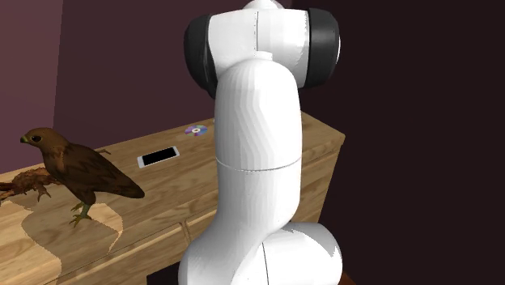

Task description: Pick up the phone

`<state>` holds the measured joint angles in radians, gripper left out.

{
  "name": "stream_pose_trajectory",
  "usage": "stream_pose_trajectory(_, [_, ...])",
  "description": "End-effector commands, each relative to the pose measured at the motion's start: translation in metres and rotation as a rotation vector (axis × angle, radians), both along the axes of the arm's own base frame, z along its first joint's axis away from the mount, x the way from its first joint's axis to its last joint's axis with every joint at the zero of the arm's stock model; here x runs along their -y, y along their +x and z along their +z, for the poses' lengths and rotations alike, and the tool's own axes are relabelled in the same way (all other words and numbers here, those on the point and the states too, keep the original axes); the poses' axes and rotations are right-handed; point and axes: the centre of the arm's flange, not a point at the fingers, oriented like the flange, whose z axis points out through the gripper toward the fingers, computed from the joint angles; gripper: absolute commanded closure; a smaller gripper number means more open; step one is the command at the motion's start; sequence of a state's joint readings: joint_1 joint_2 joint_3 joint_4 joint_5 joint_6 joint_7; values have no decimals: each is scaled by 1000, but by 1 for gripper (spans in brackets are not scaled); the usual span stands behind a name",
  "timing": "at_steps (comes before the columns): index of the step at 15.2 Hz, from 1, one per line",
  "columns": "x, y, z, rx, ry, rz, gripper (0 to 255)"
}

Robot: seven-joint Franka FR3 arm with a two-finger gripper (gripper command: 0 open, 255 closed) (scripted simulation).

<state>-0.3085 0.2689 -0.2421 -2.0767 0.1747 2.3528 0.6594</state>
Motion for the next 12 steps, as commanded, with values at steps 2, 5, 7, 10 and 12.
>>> stream_pose_trajectory(2, [0,0,14,-1,0,0,255])
stream_pose_trajectory(5, [0,0,30,-1,0,0,255])
stream_pose_trajectory(7, [0,0,41,-1,0,0,255])
stream_pose_trajectory(10, [0,0,56,-1,0,0,255])
stream_pose_trajectory(12, [0,0,67,-1,0,0,255])
